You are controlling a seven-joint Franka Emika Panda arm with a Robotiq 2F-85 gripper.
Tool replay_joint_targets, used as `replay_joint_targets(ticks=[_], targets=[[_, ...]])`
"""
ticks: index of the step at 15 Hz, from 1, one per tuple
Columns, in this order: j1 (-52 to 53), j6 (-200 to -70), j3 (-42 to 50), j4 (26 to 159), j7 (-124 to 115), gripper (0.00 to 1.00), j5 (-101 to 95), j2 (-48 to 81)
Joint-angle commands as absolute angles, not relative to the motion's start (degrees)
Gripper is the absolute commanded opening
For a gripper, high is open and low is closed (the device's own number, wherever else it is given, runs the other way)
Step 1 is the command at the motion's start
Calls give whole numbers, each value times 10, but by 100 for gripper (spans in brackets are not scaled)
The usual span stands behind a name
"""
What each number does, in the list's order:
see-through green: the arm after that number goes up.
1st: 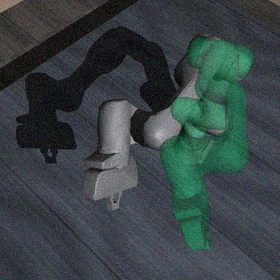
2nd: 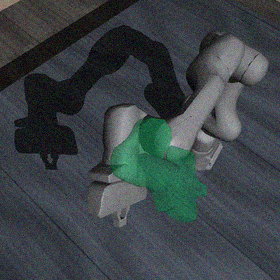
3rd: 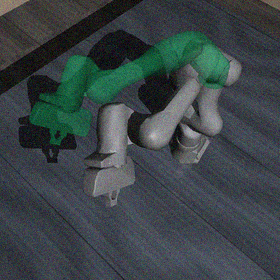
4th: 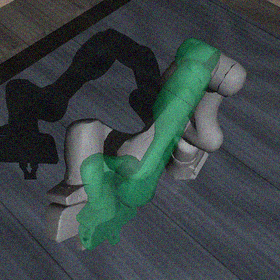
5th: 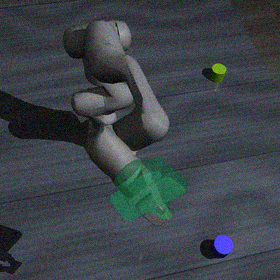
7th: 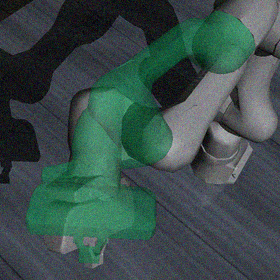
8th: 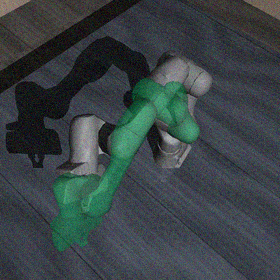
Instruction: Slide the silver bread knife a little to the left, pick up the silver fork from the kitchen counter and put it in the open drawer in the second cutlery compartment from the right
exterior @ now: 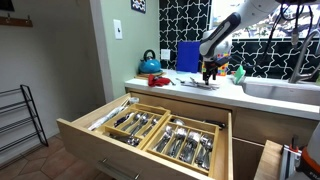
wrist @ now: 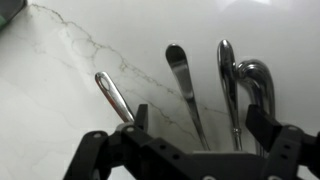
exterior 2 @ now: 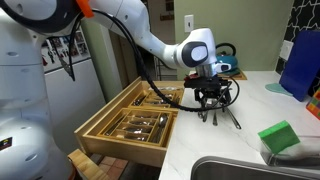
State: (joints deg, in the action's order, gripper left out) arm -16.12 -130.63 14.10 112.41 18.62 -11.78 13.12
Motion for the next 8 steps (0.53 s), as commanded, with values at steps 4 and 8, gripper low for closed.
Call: replay_joint_targets(ticks=[4, 8], targets=[[-165, -1335, 131, 1121, 192, 100, -112, 152], [-164, -1349, 129, 1123, 188, 100, -116, 157]])
